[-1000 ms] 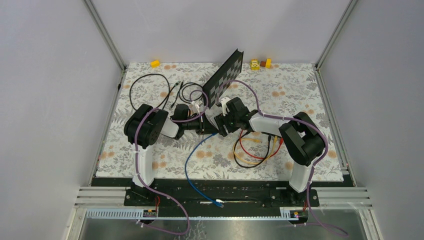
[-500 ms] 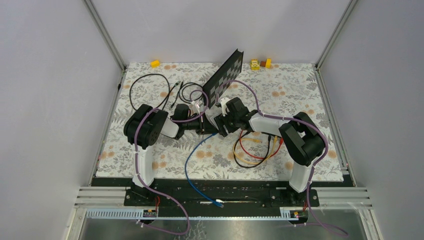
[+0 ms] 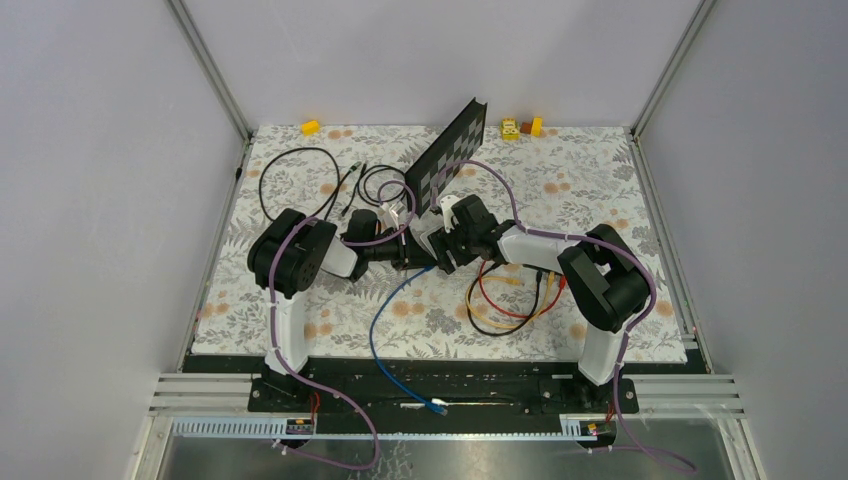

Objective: Pull the plug from the switch port
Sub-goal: Pull the connector from the switch port.

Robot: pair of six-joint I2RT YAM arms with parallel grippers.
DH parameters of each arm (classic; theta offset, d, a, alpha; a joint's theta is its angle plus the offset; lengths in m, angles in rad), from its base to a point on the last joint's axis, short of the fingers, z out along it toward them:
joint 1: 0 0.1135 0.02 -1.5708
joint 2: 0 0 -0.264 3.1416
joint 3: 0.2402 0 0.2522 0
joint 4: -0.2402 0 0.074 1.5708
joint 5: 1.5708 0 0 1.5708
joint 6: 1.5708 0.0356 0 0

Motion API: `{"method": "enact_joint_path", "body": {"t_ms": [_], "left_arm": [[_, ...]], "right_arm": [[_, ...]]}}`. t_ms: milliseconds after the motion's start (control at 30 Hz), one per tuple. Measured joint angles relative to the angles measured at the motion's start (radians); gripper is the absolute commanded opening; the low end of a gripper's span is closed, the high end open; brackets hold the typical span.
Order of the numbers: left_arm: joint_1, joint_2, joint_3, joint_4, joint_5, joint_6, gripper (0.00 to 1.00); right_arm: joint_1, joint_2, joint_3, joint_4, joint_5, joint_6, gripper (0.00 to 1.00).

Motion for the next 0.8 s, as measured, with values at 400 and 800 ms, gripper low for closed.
{"method": "enact_joint_path", "body": {"t_ms": [400, 800], "left_arm": [[-0.002, -0.008, 0.000, -0.015, -0.008, 0.009, 0.00], [-0.004, -0.011, -0.010, 0.000, -0.026, -0.010, 0.00]], "right_arm": [[-0.003, 0.000, 0.000, 0.002, -0.013, -0.016, 0.21], [-0.002, 0.000, 0.000, 0.000, 0.008, 0.019, 0.20]]}}
